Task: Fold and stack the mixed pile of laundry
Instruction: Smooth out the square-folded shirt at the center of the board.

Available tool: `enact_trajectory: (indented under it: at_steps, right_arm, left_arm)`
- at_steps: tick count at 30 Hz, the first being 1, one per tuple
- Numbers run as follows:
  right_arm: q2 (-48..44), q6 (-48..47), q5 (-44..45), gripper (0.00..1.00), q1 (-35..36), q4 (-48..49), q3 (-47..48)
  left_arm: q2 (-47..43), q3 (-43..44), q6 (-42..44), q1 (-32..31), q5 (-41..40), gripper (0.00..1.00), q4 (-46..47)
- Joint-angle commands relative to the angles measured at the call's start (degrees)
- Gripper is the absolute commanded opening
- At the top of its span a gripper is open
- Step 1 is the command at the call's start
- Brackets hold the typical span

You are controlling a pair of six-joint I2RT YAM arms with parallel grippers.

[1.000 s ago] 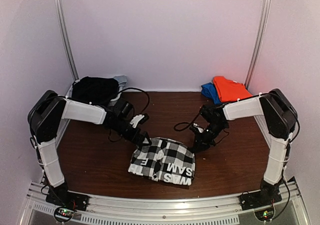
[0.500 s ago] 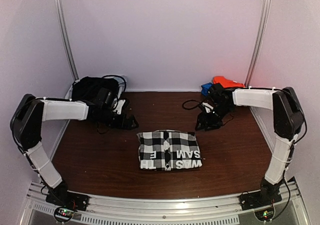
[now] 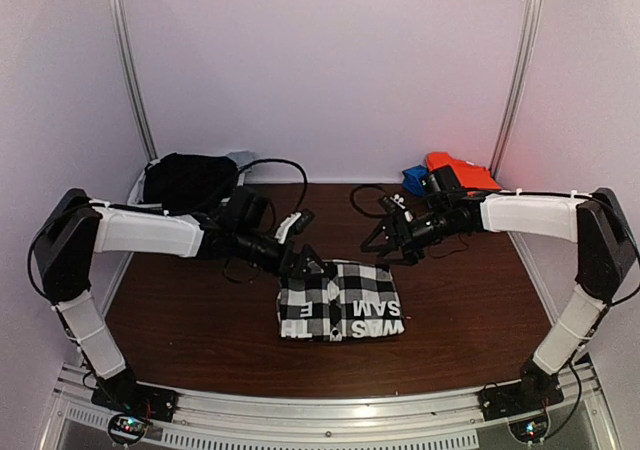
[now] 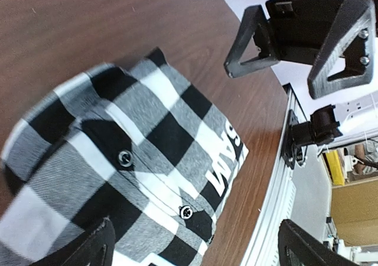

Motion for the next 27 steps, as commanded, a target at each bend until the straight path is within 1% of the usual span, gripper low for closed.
enact_trajectory:
  at_steps: [1,4,7,10,13,15,16,18,19,22,23,25,27]
  right_arm:
    - [4.55,10.45,-10.01,0.81,1.84,17.31,-4.59]
    - [10.90,12.06,-10.02,0.80,0.88,21.44,-5.57]
    - [17.34,10.57,-9.76,0.76,-1.26,21.33,-4.64]
    - [22.85,4.71,-7.73,0.76,-2.74,14.44,-1.75]
    - [26.80,-1.99,-4.82,0.76,-3.20,6.87,0.29]
    - [28.17,-4.87,-2.69,0.74,-3.52,3.51,0.87]
    - [27.91,-5.49,-1.96,0.74,-3.79,2.86,0.70]
    - [25.52,-6.87,-0.33,0.74,-4.32,1.21,0.61]
    - [23.47,-7.75,-0.07,0.74,-4.39,0.09,0.96]
    - [16.40,-8.03,-0.98,0.75,-4.23,-2.06,1.51]
    - [14.46,-7.62,-2.14,0.76,-4.18,-2.49,1.59]
    - [9.90,-6.09,-4.20,0.77,-2.82,-2.63,0.79]
    - [7.54,-4.64,-6.29,0.78,-0.66,-2.90,-0.11]
  left_arm:
    - [6.79,-1.70,-10.17,-1.35,6.36,0.98,12.50]
    - [12.42,-1.08,-12.87,-0.20,4.27,0.98,15.37]
    - [17.46,-0.78,-16.69,1.85,4.94,0.98,21.93]
    - [22.69,-0.33,-20.25,3.91,7.24,0.98,29.56]
    - [27.04,0.89,-22.19,4.23,9.15,0.98,32.08]
    - [27.87,0.38,-21.26,4.40,8.68,0.98,30.92]
    - [27.42,-0.72,-21.22,4.73,8.60,0.98,31.76]
    - [24.80,-3.46,-21.61,5.44,8.63,0.98,33.30]
    - [22.39,-4.04,-19.57,5.52,8.44,0.98,31.66]
    - [14.11,-0.10,-7.21,3.89,6.71,0.98,13.68]
    - [11.94,1.48,-4.42,3.07,6.47,0.98,8.85]
    - [7.95,2.51,-2.63,1.39,7.65,0.98,4.78]
    - [5.82,1.72,-3.20,-0.24,8.87,0.97,4.58]
